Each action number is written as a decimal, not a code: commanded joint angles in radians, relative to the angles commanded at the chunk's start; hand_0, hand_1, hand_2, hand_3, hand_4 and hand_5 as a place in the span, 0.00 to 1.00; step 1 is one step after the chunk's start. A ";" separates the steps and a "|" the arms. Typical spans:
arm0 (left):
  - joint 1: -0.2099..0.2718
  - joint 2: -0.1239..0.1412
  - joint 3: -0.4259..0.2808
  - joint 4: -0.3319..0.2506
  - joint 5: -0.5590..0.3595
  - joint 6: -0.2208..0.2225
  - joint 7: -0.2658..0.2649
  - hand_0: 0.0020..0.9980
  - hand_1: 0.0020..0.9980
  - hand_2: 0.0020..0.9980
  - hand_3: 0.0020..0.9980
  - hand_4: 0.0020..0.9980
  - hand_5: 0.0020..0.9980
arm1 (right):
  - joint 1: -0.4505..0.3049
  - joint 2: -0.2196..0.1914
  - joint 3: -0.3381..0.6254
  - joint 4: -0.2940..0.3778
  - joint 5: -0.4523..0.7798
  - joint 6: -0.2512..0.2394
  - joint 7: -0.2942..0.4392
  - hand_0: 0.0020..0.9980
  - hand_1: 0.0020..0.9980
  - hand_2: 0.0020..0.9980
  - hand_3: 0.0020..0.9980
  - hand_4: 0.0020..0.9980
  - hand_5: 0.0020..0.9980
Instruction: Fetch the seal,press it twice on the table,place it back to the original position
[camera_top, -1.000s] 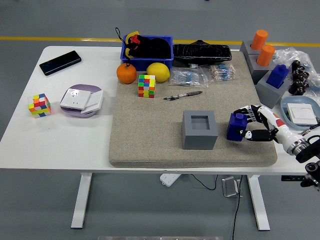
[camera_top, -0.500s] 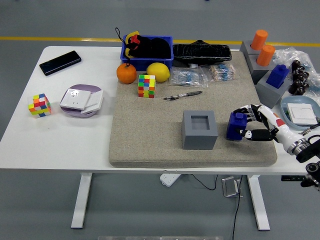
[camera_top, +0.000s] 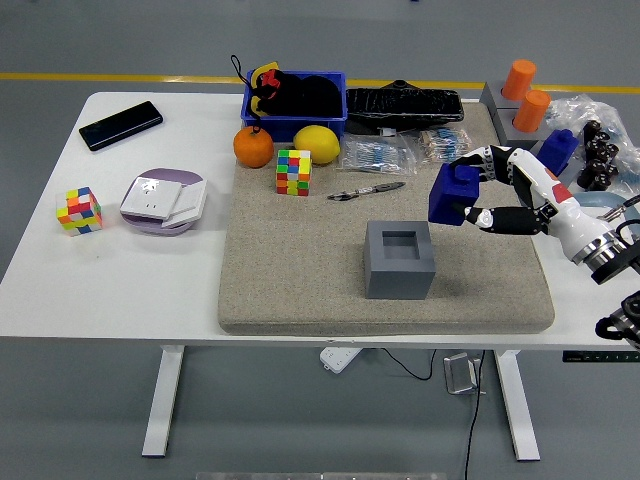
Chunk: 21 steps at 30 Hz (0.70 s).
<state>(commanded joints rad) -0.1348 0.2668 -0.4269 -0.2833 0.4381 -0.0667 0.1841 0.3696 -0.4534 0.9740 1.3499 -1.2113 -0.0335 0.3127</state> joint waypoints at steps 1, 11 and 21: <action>0.000 0.000 0.000 0.000 0.000 0.000 0.000 0.74 0.70 0.68 0.75 0.68 0.30 | -0.001 0.000 -0.005 0.008 0.003 0.001 -0.001 0.56 0.45 0.45 0.44 0.74 0.00; 0.001 -0.002 0.002 0.000 -0.001 -0.001 0.000 0.74 0.70 0.68 0.75 0.68 0.30 | 0.039 0.023 -0.100 -0.018 0.030 0.007 0.000 0.56 0.45 0.45 0.44 0.74 0.00; 0.000 0.000 0.004 0.000 -0.003 -0.002 -0.001 0.74 0.70 0.68 0.75 0.68 0.30 | 0.109 0.063 -0.187 -0.118 0.071 0.007 0.017 0.55 0.45 0.45 0.44 0.75 0.00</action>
<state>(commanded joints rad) -0.1345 0.2666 -0.4231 -0.2837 0.4355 -0.0682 0.1835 0.4789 -0.3903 0.7865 1.2318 -1.1405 -0.0269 0.3301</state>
